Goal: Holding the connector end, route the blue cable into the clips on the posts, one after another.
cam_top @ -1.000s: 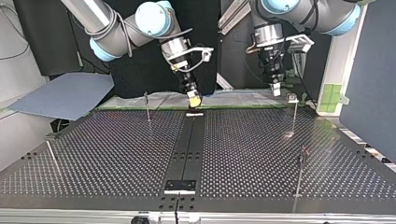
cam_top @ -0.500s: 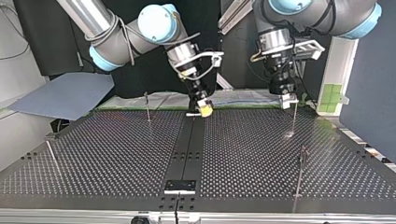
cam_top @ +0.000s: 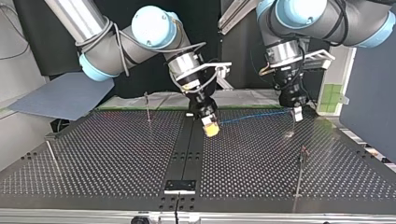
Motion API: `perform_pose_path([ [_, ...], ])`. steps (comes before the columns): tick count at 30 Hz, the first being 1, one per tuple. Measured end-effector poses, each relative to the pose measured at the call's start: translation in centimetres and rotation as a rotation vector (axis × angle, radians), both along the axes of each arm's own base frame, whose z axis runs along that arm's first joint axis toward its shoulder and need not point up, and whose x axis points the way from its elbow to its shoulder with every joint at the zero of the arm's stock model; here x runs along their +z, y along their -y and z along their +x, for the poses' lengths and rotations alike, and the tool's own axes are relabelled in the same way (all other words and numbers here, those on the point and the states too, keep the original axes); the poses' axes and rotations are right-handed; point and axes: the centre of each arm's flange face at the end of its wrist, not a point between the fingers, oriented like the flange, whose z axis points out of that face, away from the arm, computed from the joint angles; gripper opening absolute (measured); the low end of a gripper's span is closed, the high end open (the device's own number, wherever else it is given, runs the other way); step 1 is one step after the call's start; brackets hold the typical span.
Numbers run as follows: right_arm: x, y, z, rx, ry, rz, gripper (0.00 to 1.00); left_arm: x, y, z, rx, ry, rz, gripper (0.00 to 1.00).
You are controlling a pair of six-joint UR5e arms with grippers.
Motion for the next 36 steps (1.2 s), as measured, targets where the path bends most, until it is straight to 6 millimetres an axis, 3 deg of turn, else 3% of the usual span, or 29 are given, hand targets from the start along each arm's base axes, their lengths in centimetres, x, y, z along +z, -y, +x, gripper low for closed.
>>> perform_pose_path([
  [11,1.9,1.6,2.0,0.006,0.026,-0.023,0.0,2.9,-1.3,2.4,0.022,0.038,-0.021,0.0],
  [18,1.7,2.5,3.5,0.019,0.03,-0.03,0.0,3.3,-3.4,3.3,0.036,0.034,-0.003,0.0],
  [25,0.6,2.1,5.4,0.041,0.024,-0.03,0.0,3.6,-5.5,4.5,0.034,0.03,0.025,0.0],
  [36,1.0,1.1,6.6,0.058,0.034,-0.034,0.0,4.2,-5.5,5.5,-0.01,0.03,0.054,0.0],
])
